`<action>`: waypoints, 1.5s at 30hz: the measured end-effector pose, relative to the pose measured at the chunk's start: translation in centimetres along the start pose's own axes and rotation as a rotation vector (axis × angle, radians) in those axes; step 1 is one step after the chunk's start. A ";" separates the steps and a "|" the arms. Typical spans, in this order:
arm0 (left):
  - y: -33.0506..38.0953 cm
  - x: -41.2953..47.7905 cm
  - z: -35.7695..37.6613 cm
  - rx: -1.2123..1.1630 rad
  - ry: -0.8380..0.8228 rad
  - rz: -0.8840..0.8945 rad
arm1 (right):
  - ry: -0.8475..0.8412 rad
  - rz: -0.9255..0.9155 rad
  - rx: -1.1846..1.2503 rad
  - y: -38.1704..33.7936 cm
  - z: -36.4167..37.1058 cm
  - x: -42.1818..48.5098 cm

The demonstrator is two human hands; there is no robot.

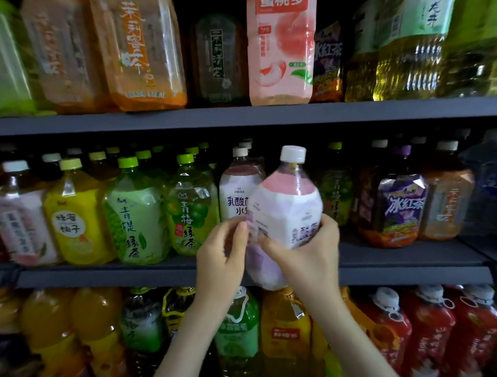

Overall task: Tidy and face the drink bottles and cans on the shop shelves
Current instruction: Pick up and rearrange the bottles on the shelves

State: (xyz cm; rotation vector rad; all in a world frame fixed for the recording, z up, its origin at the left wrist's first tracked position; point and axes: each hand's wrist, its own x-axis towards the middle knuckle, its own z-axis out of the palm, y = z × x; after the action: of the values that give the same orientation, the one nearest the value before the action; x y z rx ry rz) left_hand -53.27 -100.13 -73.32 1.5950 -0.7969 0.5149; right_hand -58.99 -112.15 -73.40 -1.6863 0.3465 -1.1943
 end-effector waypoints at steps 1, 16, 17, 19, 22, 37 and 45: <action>-0.8 -0.1 -0.6 0.039 0.018 0.016 | 0.013 0.013 -0.004 0.2 1.7 -0.2; -6.6 -0.3 -0.6 0.133 -0.135 -0.142 | 0.201 -0.149 -0.287 2.5 9.3 -0.6; -6.6 0.0 -0.4 0.142 -0.109 -0.137 | 0.156 -0.156 -0.276 3.0 8.9 -0.7; -6.7 0.5 -0.4 0.153 -0.089 -0.105 | 0.109 -0.216 -0.270 3.8 8.1 -0.8; -7.0 0.8 -0.4 0.220 -0.054 -0.069 | 0.116 -0.259 -0.312 4.0 7.8 -0.6; -5.0 6.2 -4.0 0.468 0.263 0.061 | 0.224 -0.444 -0.365 1.4 8.4 -1.0; -4.0 10.2 -4.1 0.604 0.058 -0.126 | 0.236 -0.510 -0.371 0.1 9.2 -0.7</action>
State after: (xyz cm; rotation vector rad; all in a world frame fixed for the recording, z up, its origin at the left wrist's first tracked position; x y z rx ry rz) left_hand -43.10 -98.05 -67.88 2.1562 -0.5123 0.7523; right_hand -51.62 -106.59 -74.02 -2.0294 0.3028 -1.8007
